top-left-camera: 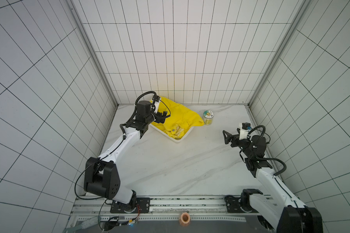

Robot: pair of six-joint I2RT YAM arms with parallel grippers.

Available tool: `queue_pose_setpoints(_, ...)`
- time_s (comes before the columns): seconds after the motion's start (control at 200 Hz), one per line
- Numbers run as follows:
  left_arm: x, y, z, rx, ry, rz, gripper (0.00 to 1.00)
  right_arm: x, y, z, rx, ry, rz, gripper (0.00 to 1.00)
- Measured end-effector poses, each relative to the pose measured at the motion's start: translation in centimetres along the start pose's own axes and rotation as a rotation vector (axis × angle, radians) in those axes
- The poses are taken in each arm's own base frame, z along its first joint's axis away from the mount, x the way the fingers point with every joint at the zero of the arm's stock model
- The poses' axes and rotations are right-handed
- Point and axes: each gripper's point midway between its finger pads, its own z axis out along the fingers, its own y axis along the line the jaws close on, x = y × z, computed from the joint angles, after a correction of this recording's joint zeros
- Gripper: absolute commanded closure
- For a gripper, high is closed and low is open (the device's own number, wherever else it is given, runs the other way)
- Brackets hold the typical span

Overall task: Fold and stack the trousers
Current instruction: 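Reach the left gripper into the basket and grasp the yellow trousers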

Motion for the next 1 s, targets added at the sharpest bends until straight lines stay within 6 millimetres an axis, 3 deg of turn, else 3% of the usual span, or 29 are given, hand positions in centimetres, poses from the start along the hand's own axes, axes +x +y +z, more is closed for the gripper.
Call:
queue_pose_setpoints(0.16, 1.4, -2.4, 3.6, 0.120, 0.141, 0.065, 0.03, 0.7, 3.0, 0.0, -0.131, 0.108, 0.010, 0.00)
queue_pose_setpoints(0.245, 1.5, -3.2, 6.1, 0.149, 0.181, 0.067, 0.03, 1.4, 3.9, 0.0, -0.171, 0.162, 0.019, 0.00)
queue_pose_setpoints(0.385, 3.5, -4.3, 9.4, 0.167, 0.276, 0.029, 0.03, 3.3, 5.2, 0.1, -0.220, 0.243, 0.038, 0.00)
queue_pose_setpoints(0.56, 6.5, -3.8, 13.3, 0.105, 0.428, -0.041, 0.03, 5.0, 7.0, 0.6, -0.272, 0.321, 0.049, 0.00)
queue_pose_setpoints(0.795, 10.6, -2.7, 15.0, 0.017, 0.583, -0.138, 0.04, 6.0, 8.9, 1.5, -0.316, 0.372, 0.064, 0.00)
queue_pose_setpoints(0.88, 11.4, -2.8, 15.6, 0.018, 0.604, -0.166, 0.17, 6.3, 9.5, 1.8, -0.329, 0.384, 0.066, 0.00)
queue_pose_setpoints(1.0, 12.2, -3.5, 16.3, 0.044, 0.622, -0.211, 0.62, 6.3, 9.9, 2.3, -0.331, 0.390, 0.075, 0.00)
